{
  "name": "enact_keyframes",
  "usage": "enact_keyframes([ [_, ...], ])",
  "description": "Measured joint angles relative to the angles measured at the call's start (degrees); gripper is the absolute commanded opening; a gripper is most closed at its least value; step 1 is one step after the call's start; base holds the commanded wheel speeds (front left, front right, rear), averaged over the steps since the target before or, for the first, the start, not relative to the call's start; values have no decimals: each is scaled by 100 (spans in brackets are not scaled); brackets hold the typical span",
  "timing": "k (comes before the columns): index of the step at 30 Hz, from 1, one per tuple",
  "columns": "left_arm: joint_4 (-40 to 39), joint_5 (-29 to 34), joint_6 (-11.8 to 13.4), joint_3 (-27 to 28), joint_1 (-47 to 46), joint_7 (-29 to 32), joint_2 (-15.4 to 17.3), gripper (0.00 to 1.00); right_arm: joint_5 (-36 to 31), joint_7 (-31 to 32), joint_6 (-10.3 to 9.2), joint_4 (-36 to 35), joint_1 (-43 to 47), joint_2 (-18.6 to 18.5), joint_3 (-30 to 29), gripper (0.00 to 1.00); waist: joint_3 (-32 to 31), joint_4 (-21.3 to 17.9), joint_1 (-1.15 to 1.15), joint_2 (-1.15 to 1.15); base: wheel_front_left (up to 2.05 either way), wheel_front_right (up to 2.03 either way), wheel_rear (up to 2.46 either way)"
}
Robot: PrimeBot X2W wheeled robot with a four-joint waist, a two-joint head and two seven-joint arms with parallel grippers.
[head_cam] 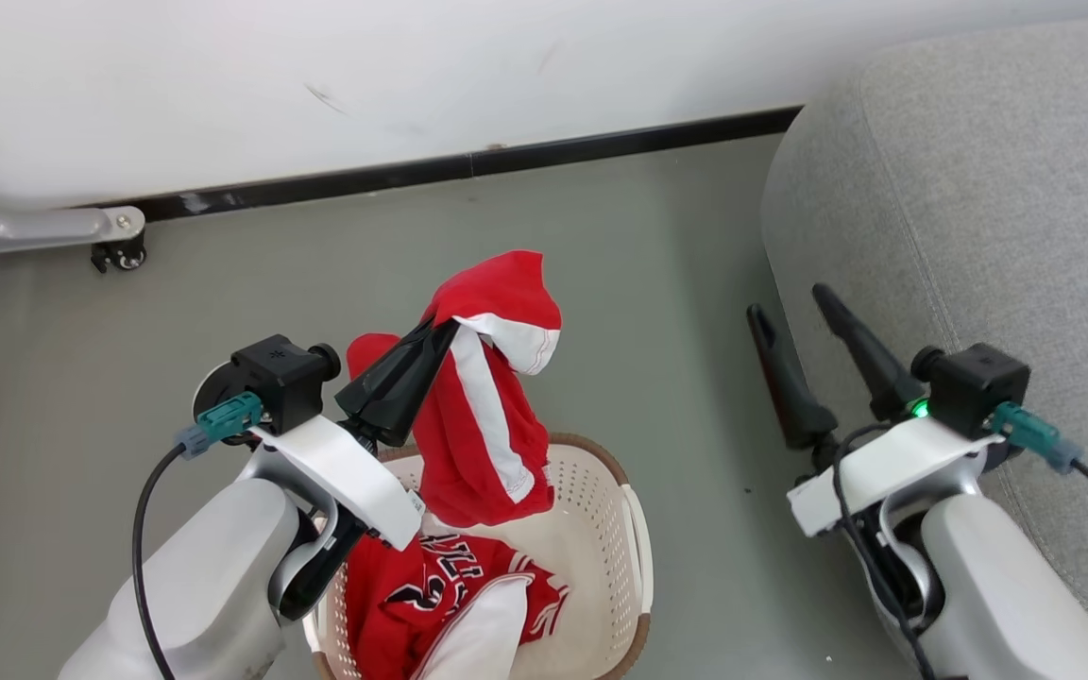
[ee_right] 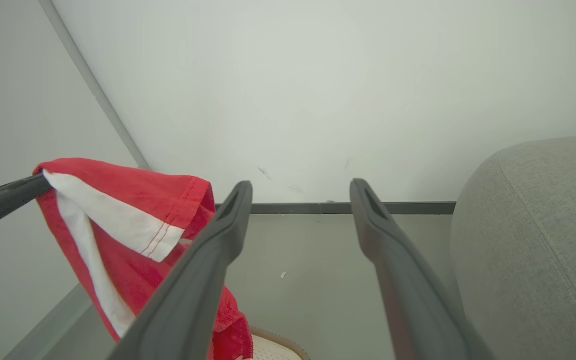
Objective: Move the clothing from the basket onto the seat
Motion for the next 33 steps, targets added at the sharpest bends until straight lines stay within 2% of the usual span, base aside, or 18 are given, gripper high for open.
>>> enact_keyframes([
  [17, -119, 194, 0, -188, 15, 0, -210, 0, 336, 0, 0, 354, 334, -255, 1584, 100, -514, 226, 0, 0, 0, 0, 0],
  [22, -107, 234, 0, -287, 15, 0, -316, 0, 466, 1, 0, 444, 321, -253, 2238, 100, -617, 321, 0, 0, 0, 0, 0],
  [29, -60, 234, 0, -420, 5, 0, -431, 0, 602, 1, 0, 603, 200, -241, 2843, 100, -691, 443, 0, 0, 0, 0, 0],
  [33, -59, 234, 0, -483, -4, 0, -547, 0, 622, 0, 0, 679, -2, -232, 2997, 100, -718, 510, 0, 0, 0, 0, 0],
])
